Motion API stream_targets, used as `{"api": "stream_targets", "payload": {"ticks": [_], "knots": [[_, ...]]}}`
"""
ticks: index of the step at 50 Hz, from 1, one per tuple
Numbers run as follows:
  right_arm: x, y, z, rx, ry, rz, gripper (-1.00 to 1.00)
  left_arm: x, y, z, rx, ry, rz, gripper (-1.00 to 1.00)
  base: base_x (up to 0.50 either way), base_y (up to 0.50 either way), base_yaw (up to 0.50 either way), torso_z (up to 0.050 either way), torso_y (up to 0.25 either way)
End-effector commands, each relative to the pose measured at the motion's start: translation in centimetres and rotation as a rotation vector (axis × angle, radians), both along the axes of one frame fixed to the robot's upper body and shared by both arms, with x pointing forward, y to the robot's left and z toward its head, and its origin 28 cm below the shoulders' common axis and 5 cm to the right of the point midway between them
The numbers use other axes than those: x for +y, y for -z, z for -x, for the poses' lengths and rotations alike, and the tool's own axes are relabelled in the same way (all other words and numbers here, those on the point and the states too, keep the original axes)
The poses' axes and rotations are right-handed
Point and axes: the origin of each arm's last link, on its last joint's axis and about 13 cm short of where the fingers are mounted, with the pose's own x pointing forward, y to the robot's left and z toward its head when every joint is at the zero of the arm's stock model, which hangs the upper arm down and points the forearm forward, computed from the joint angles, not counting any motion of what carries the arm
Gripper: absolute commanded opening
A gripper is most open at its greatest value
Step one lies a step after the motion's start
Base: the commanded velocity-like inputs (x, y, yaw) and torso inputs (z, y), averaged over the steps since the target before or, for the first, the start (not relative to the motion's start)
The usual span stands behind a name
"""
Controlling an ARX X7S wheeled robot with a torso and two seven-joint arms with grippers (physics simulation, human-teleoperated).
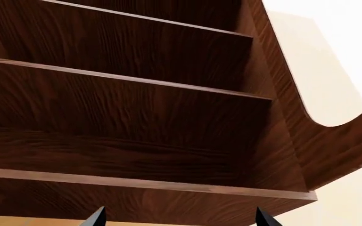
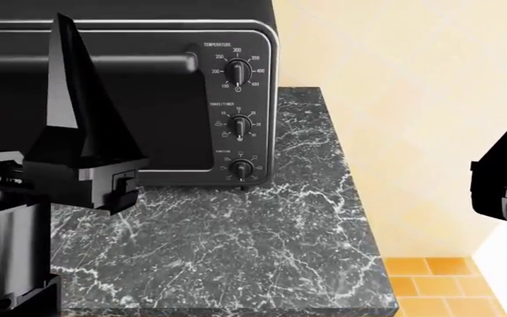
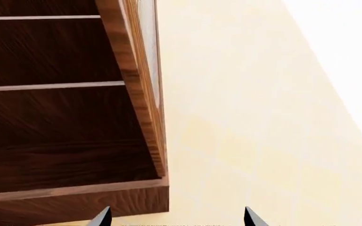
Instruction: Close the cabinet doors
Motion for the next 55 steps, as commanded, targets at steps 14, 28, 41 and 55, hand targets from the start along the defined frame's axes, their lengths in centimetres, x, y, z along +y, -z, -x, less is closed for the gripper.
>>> {"api": "stream_targets", "payload": {"ticks": [14,28,41,55], "knots": [[-1.6,-1.6,-0.5,0.033,-0.022,-0.105,1.00,0.1,-0.1,-0.3,0.018,-0.016,0.029,1.00,0.00,0.00,0.00,0.032,0.000],[-5.0,-5.9,-2.9,0.053,0.023,-0.245,1.00,0.3,-0.3,-0.2,0.012,-0.024,0.036,1.00,0.00,0.00,0.00,0.000,0.000],[-4.1,-12.3,-5.9,0.013,0.044,-0.162,1.00,0.4,-0.3,-0.3,0.021,-0.023,0.037,1.00,0.00,0.00,0.00,0.000,0.000],[-1.6,-18.7,-9.9,0.011,0.109,0.045,1.00,0.5,-0.3,-0.4,0.023,-0.019,0.043,1.00,0.00,0.00,0.00,0.000,0.000]]}}
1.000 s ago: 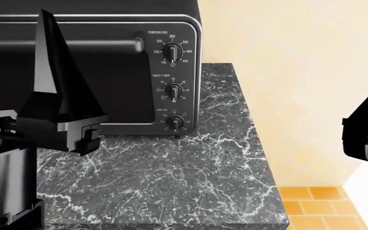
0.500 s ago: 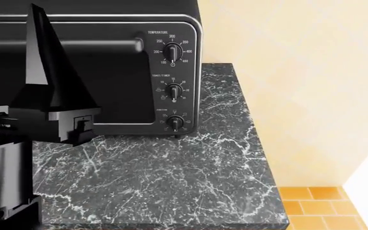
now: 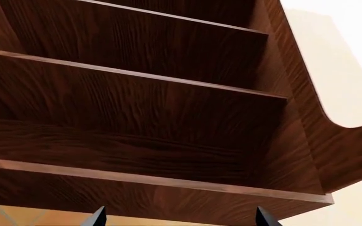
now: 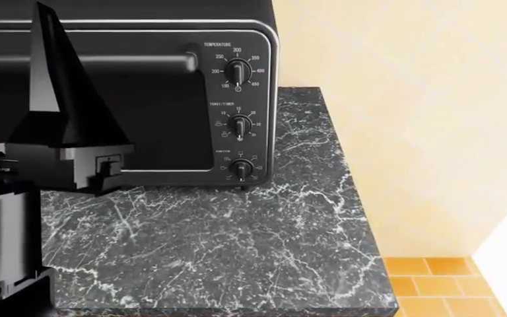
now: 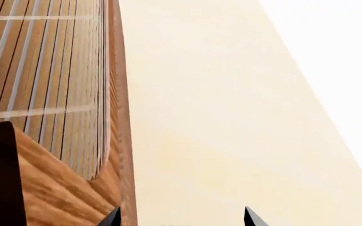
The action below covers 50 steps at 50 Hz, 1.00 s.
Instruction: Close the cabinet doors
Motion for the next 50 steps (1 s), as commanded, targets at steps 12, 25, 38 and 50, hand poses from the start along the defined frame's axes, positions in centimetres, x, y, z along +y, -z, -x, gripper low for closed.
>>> {"api": "stream_targets", "payload": {"ticks": [12,25,38,50], "knots": [[3.1,-6.7,-3.2,0.013,0.022,0.197,1.00,0.1,-0.2,0.0,-0.001,0.005,0.009,1.00,0.00,0.00,0.00,0.002,0.000],[4.1,-6.9,-4.3,0.008,0.000,0.233,1.00,0.6,-0.2,0.7,-0.006,-0.031,0.012,1.00,0.00,0.00,0.00,0.002,0.000],[5.5,-8.0,-7.4,0.017,-0.024,0.270,1.00,1.9,-0.3,2.2,-0.014,-0.126,0.017,1.00,0.00,0.00,0.00,0.003,0.000],[6.8,-7.9,-9.6,0.023,-0.100,0.287,1.00,3.1,-0.6,4.1,-0.024,-0.231,0.020,1.00,0.00,0.00,0.00,0.002,0.000]]}}
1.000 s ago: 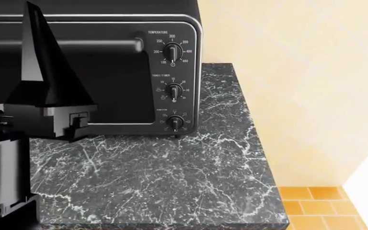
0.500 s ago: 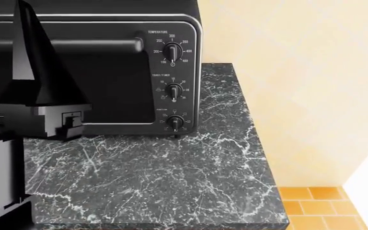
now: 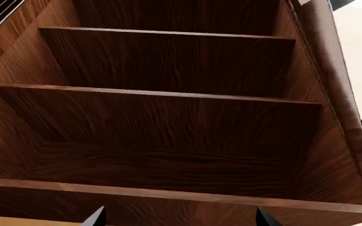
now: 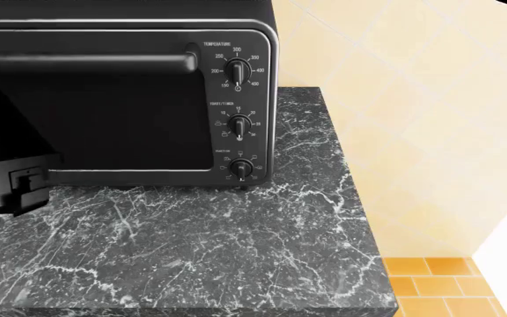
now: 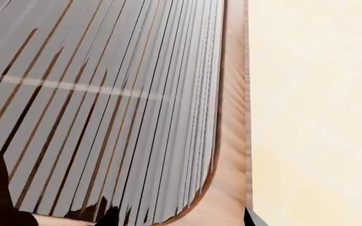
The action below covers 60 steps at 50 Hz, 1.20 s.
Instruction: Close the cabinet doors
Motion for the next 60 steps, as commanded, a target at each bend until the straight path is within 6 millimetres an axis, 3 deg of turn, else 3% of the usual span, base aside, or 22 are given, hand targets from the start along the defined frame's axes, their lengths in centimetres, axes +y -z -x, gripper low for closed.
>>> {"api": "stream_targets", "payload": {"ticks": [1,7,14,22,23,24,26,30,36,49,60], "knots": [[-0.6,-1.7,-2.7,-0.017,0.016,-0.028,1.00,1.0,-0.2,1.7,0.002,-0.086,0.006,1.00,0.00,0.00,0.00,0.000,0.000],[-0.5,-1.7,-3.8,-0.014,0.009,-0.026,1.00,1.5,-0.1,2.4,0.007,-0.123,0.008,1.00,0.00,0.00,0.00,0.000,0.000],[1.3,-1.5,-5.8,-0.026,-0.023,0.001,1.00,2.3,-0.4,4.1,0.000,-0.195,0.016,1.00,0.00,0.00,0.00,0.001,0.000],[3.3,-1.3,-7.1,-0.020,-0.114,-0.004,1.00,2.6,-0.6,3.5,-0.001,-0.300,0.014,1.00,0.00,0.00,0.00,0.003,0.000],[3.5,-1.3,-7.2,-0.020,-0.127,-0.006,1.00,2.6,-0.7,3.5,-0.001,-0.310,0.014,1.00,0.00,0.00,0.00,0.000,0.000],[3.6,-1.3,-7.2,-0.020,-0.139,-0.007,1.00,2.1,-0.2,3.6,-0.044,-0.182,0.037,1.00,0.00,0.00,0.00,0.000,0.000],[3.9,-1.2,-7.3,-0.017,-0.153,-0.006,1.00,2.5,1.2,4.5,0.009,-0.089,0.125,1.00,0.00,0.00,0.00,0.000,0.000],[4.3,-1.3,-7.1,-0.011,-0.196,-0.005,1.00,5.7,0.9,6.5,0.015,-0.361,0.019,1.00,0.00,0.00,0.00,0.000,0.000],[5.7,-1.6,-7.7,-0.011,-0.258,-0.008,1.00,6.9,1.5,8.2,0.000,-0.434,0.002,1.00,0.00,0.00,0.00,0.002,0.000],[8.3,-1.7,-8.6,-0.001,-0.352,-0.007,1.00,7.9,2.6,11.2,0.003,-0.540,-0.012,1.00,0.00,0.00,0.00,0.002,0.000],[10.9,-2.4,-7.1,-0.007,-0.395,0.033,1.00,8.3,2.4,12.1,-0.003,-0.567,-0.007,1.00,0.00,0.00,0.00,0.001,0.000]]}}
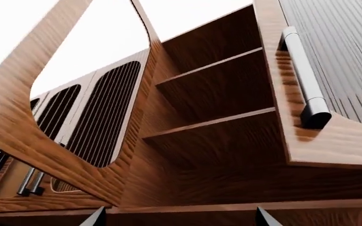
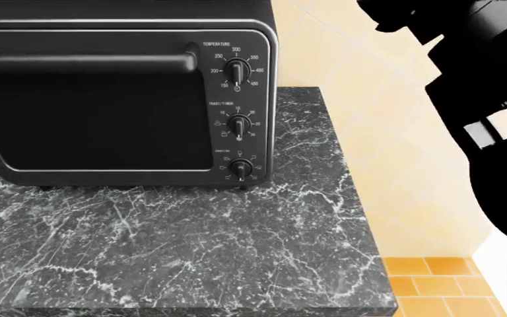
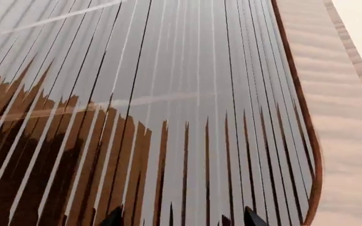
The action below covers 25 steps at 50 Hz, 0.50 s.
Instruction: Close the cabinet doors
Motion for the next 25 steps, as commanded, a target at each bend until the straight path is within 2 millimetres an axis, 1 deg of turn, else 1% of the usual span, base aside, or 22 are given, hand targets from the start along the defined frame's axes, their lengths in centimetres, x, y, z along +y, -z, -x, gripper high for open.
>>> {"api": "stream_targets", "payload": {"ticks": [1,5,15,22,25], "knots": [[4.2,0.0,1.4,-0.019,-0.107,0.125,1.00,0.6,0.0,1.7,0.021,-0.063,-0.026,1.00,0.00,0.00,0.00,0.000,0.000],[4.7,-0.4,2.1,-0.027,-0.120,0.132,1.00,0.7,-0.1,1.8,0.018,-0.064,-0.026,1.00,0.00,0.00,0.00,0.000,0.000],[6.0,0.6,2.9,-0.060,-0.158,0.157,1.00,0.7,0.0,2.1,0.018,-0.075,-0.040,1.00,0.00,0.00,0.00,0.000,0.000],[6.3,0.5,3.2,-0.074,-0.165,0.164,1.00,0.6,0.1,2.1,0.019,-0.072,-0.041,1.00,0.00,0.00,0.00,0.000,0.000],[6.3,0.6,3.3,-0.075,-0.166,0.166,1.00,0.6,0.1,2.1,0.018,-0.077,-0.048,1.00,0.00,0.00,0.00,0.033,-0.135]]}}
